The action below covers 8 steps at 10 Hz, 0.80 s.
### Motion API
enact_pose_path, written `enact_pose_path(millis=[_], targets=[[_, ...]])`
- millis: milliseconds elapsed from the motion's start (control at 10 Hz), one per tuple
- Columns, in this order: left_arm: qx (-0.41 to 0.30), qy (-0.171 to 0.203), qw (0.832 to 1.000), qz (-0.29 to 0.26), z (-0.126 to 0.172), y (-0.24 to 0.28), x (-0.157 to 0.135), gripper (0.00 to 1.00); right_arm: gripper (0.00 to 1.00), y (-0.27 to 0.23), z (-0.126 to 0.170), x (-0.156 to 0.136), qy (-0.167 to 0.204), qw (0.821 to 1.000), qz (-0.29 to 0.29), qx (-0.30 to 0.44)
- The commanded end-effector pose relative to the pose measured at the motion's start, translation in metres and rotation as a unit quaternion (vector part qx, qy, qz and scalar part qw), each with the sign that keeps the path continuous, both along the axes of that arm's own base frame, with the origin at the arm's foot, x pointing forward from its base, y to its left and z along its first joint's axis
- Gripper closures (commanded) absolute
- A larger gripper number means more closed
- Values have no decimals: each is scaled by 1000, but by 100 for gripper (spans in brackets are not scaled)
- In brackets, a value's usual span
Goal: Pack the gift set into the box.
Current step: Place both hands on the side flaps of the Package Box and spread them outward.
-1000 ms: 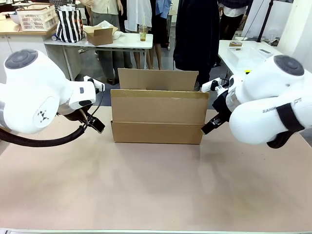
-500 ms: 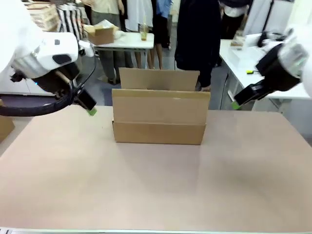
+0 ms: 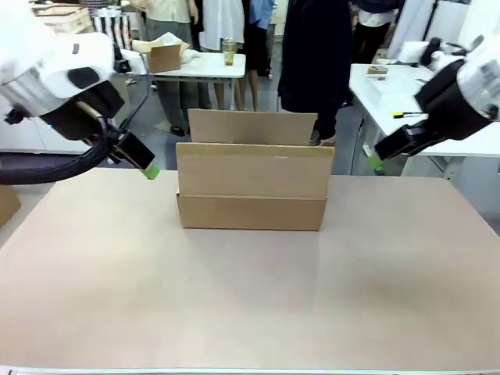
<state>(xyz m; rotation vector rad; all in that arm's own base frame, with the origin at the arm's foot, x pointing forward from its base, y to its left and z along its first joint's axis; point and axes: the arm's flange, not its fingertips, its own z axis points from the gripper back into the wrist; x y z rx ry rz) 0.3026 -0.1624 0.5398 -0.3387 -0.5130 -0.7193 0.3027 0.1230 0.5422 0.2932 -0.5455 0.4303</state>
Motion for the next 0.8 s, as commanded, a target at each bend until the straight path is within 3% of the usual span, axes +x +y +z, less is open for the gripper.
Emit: enact_pose_path(millis=[0, 100, 200, 400, 500, 600, 700], targets=[[-240, 85, 948, -192, 14, 33, 3, 0, 0, -10, 16, 13, 158, 942, 50, 291], [-325, 103, 916, -210, 14, 54, 7, 0, 0, -21, 20, 17, 218, 891, 61, 393], [-369, 116, 899, -204, 10, 70, 11, 0, 0, -31, 18, 22, 269, 842, 61, 464], [-427, 139, 875, -179, -6, 86, 17, 0, 0, -45, 11, 26, 312, 796, 21, 518], [-451, 145, 867, -155, -12, 92, 20, 0, 0, -51, 6, 29, 305, 784, 2, 541], [-449, 157, 872, -115, -13, 94, 22, 0, 0, -53, 1, 33, 304, 789, -18, 534], [-424, 159, 891, -36, -9, 87, 24, 0, 0, -46, 18, 17, 215, 874, 80, 429]])
